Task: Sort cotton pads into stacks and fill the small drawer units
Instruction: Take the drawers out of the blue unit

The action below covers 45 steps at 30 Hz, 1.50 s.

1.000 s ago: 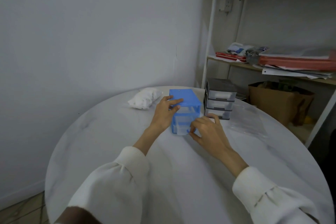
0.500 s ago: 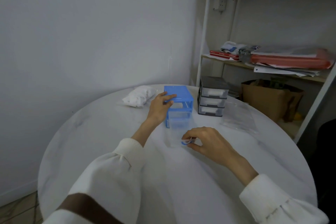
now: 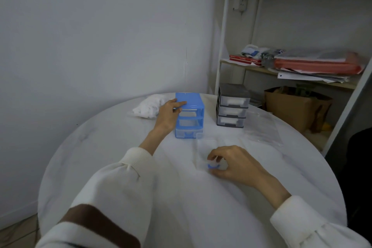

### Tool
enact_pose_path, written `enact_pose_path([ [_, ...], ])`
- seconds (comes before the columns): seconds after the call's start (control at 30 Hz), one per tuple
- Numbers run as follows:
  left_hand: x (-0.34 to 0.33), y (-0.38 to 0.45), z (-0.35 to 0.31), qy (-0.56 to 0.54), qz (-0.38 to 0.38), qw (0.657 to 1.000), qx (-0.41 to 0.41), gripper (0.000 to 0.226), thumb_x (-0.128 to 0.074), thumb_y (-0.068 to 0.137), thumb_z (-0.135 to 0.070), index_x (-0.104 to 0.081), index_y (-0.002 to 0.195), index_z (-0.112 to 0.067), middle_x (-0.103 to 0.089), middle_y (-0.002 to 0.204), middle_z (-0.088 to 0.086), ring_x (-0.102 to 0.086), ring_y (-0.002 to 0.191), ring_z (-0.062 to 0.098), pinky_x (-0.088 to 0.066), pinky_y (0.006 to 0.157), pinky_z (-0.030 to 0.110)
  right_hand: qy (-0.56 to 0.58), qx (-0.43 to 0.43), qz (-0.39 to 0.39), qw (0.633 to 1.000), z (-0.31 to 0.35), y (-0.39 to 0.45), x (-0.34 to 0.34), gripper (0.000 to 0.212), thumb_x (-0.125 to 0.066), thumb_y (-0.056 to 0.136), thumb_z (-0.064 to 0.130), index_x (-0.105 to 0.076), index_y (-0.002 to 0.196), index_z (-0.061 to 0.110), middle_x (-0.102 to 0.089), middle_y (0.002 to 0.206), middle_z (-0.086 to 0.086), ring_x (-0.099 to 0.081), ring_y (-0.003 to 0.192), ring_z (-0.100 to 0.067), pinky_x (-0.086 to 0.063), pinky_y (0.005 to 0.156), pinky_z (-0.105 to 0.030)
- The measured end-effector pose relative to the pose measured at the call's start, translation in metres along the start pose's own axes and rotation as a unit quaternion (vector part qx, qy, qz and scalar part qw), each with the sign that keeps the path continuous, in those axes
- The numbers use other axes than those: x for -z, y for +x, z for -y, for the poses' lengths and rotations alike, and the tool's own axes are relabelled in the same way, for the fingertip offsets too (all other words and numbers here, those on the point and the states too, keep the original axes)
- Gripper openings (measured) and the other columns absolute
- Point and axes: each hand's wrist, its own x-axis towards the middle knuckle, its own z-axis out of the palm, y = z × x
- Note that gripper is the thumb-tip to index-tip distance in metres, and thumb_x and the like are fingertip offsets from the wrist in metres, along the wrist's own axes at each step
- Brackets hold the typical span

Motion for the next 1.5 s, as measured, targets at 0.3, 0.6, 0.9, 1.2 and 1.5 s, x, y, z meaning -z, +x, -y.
enact_pose_path([
  [0.3,0.037,-0.017,0.023,-0.066,-0.012,0.998,-0.009,0.054,-0.046,0.096,-0.003,-0.029,0.146,-0.018,-0.036,0.144,0.000,-0.038,0.130,0.015,-0.033,0.100,0.018,-0.017,0.005,-0.071,0.997,0.011,0.040,0.014,0.028,-0.050,0.091,0.015,-0.058,0.118,0.020,-0.059,0.119,0.006,-0.055,0.106,-0.014,-0.045,0.087,-0.031],
  [0.6,0.017,-0.059,0.037,-0.312,-0.094,0.882,0.340,0.010,-0.045,0.089,0.005,-0.051,0.096,0.002,-0.056,0.092,0.017,-0.059,0.074,0.026,-0.055,0.057,0.028,-0.067,0.011,-0.062,0.996,0.031,0.102,0.022,0.060,-0.051,0.092,0.012,-0.025,0.146,0.016,-0.019,0.155,0.002,-0.027,0.138,-0.016,-0.035,0.102,-0.030],
  [0.9,-0.001,-0.074,0.036,-0.084,0.017,0.975,0.205,0.035,-0.038,0.090,0.001,-0.052,0.121,-0.009,-0.062,0.077,0.013,-0.056,0.049,0.015,-0.048,0.049,0.022,-0.059,-0.010,0.010,0.998,0.031,0.131,0.012,0.071,-0.056,0.090,0.014,-0.016,0.148,0.015,-0.016,0.156,0.000,-0.018,0.142,-0.017,-0.028,0.112,-0.033],
  [1.2,-0.006,-0.072,0.039,0.394,0.061,0.917,0.008,0.046,-0.036,0.096,-0.017,-0.034,0.141,-0.027,-0.062,0.109,0.010,-0.060,0.099,0.027,-0.043,0.079,0.033,-0.053,-0.001,0.003,0.999,0.027,0.132,0.012,0.077,-0.064,0.084,0.020,-0.020,0.147,0.017,-0.021,0.154,0.001,-0.024,0.139,-0.017,-0.030,0.111,-0.032],
  [1.5,0.003,-0.080,0.034,0.377,0.003,0.922,-0.084,0.024,-0.042,0.095,-0.025,-0.064,0.095,-0.014,-0.067,0.084,0.007,-0.060,0.073,0.025,-0.033,0.061,0.027,-0.076,-0.006,0.000,0.997,0.027,0.133,0.010,0.078,-0.063,0.084,0.017,-0.017,0.148,0.019,-0.018,0.155,0.001,-0.023,0.140,-0.018,-0.033,0.109,-0.034],
])
